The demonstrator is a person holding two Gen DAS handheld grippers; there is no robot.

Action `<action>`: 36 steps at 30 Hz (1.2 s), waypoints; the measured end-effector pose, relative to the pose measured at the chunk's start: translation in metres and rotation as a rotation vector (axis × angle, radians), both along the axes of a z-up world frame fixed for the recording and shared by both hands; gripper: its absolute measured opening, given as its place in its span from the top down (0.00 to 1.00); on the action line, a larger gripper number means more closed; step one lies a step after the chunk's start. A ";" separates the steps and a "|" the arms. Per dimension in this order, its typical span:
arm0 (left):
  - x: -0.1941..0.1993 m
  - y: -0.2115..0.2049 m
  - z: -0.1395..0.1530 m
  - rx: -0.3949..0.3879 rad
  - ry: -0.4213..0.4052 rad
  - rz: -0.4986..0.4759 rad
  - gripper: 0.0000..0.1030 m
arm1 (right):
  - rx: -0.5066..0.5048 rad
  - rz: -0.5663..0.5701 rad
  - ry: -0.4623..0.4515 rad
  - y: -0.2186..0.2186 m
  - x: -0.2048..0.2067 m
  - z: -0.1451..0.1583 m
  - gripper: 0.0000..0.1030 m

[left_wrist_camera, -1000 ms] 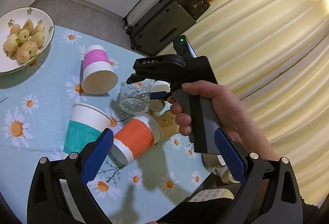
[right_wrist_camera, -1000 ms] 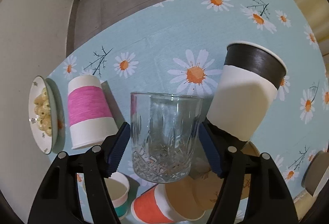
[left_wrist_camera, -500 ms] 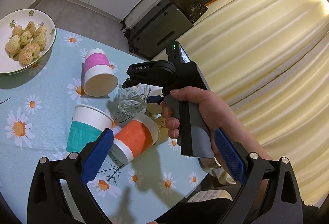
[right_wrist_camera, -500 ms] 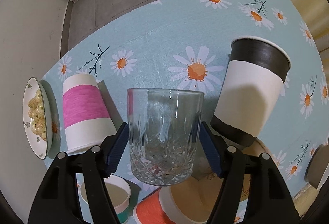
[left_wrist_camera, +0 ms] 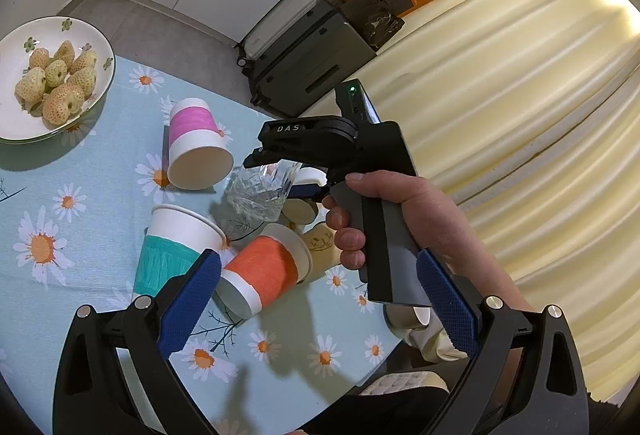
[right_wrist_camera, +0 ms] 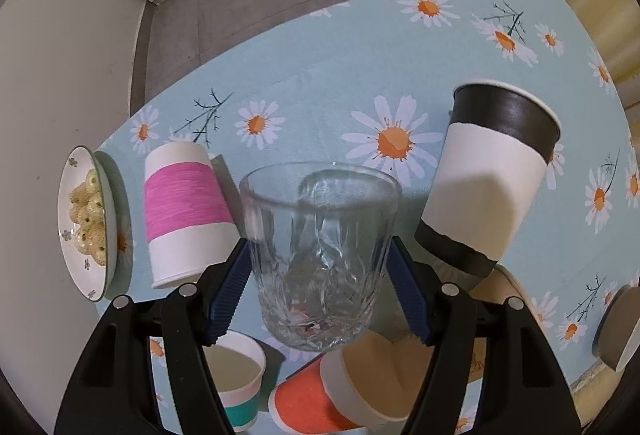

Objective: Flip cup upright
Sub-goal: 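Close the right gripper on the glass tumbler and lift it, then rotate the held tumbler upright with the right gripper toward the left tool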

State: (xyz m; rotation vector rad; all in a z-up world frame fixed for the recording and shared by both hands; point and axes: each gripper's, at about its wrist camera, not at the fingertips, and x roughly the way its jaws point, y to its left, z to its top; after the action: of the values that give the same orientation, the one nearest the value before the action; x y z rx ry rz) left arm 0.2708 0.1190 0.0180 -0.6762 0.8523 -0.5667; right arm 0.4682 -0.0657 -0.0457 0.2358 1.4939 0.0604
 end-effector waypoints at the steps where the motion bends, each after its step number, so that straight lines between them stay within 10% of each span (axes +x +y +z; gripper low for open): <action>1: -0.001 0.000 0.000 0.000 -0.002 -0.001 0.08 | 0.000 0.003 -0.003 0.000 0.000 0.002 0.35; 15: -0.002 -0.003 0.003 -0.001 -0.012 -0.007 0.08 | 0.000 0.031 -0.020 -0.001 -0.006 0.016 0.35; 36: -0.050 -0.021 0.006 0.091 -0.021 -0.012 0.08 | 0.003 0.157 -0.087 -0.026 -0.075 0.113 0.35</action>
State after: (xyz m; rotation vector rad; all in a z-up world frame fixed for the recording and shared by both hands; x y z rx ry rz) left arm 0.2208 0.0975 0.0242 -0.5815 0.8581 -0.5416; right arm 0.3930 -0.0921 0.0677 0.1166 1.4236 0.1961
